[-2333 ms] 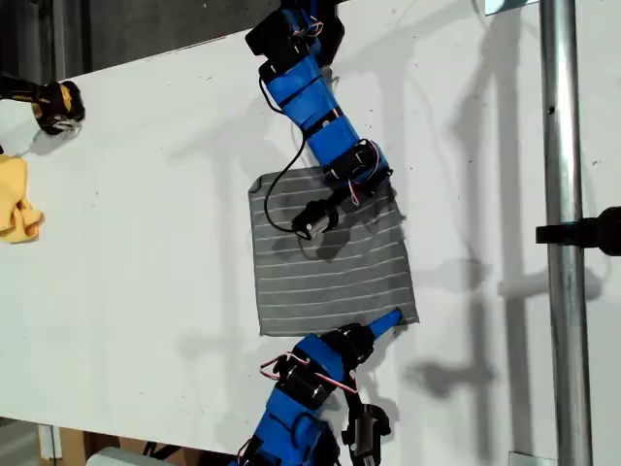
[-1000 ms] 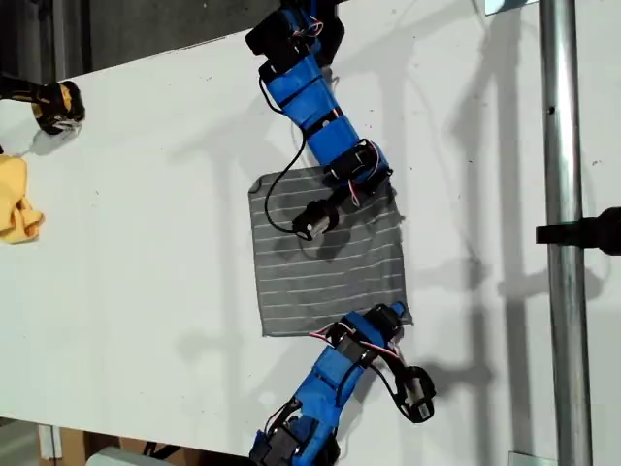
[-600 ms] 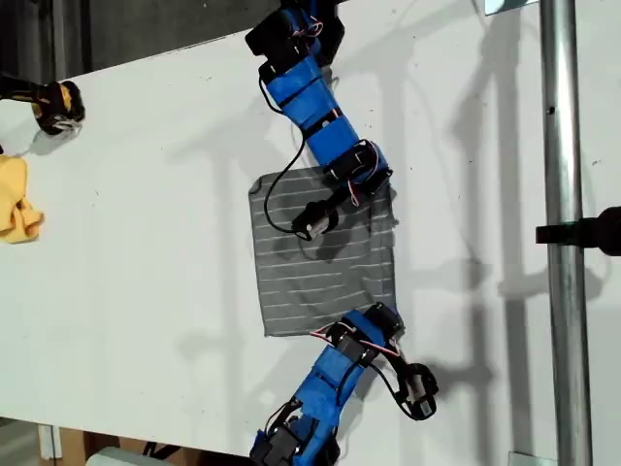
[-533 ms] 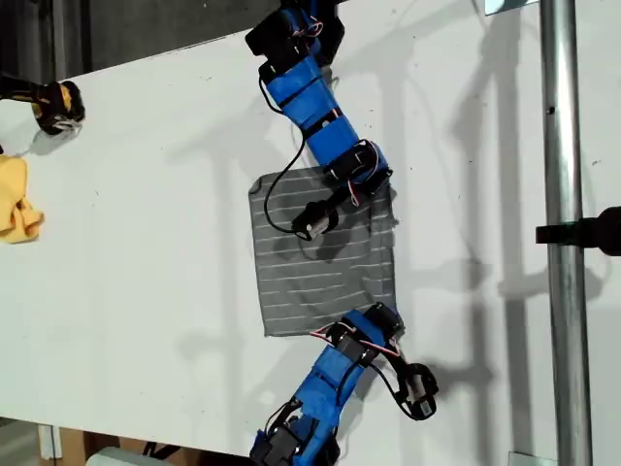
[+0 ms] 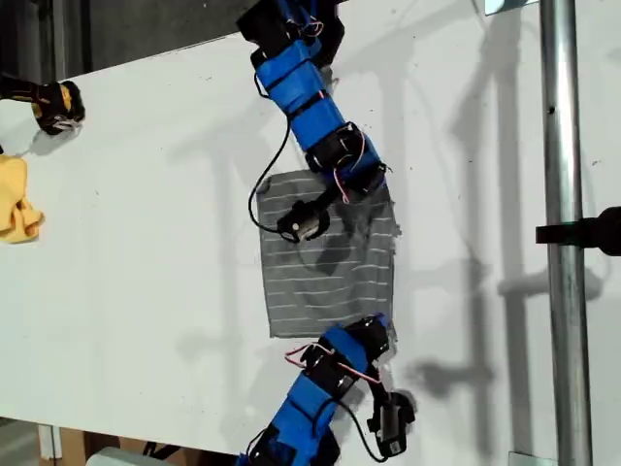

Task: Grasp corners of a towel and fold twice.

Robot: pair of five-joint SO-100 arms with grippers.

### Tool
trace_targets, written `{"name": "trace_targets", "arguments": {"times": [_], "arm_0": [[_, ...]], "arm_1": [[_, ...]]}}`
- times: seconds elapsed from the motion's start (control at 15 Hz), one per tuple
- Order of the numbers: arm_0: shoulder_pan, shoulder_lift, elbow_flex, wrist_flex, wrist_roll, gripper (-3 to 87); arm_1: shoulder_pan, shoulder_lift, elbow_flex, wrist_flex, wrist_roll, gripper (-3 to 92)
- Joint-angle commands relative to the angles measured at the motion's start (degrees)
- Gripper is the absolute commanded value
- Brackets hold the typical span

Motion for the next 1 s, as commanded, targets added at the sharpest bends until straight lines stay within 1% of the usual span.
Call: {"name": "trace_targets", "arguments": {"times": [0.0,0.07,0.13,0.27,0.4,0.6,0.8,0.93], "arm_0": [[-2.9,11.6,3.6,-0.8,2.1,-2.1],[-4.1,13.7,5.9,-1.1,2.5,-2.1],[-5.5,14.4,7.2,-1.1,2.7,-2.1],[-8.9,14.4,9.0,-1.6,3.3,-2.1],[-13.4,14.4,10.8,-1.8,5.2,-2.1],[-21.1,15.6,13.1,-1.5,9.7,-2.1],[-29.7,17.5,14.3,-0.3,15.0,-2.1],[-35.3,18.8,14.8,-0.3,18.5,-2.1]], "arm_1": [[-0.6,8.0,-3.2,-0.8,-2.8,-0.2],[-0.5,8.9,-3.2,-1.4,-4.3,-0.2],[0.4,9.5,-2.5,-0.4,-4.0,-0.2],[4.0,11.5,1.8,0.5,-2.4,-0.2],[9.2,11.9,4.5,1.4,-4.1,-0.2],[20.0,13.4,7.9,1.8,-10.6,-0.2],[31.3,13.6,7.4,1.3,-19.7,-0.2],[37.4,13.9,6.9,0.9,-24.6,-0.2]]}}
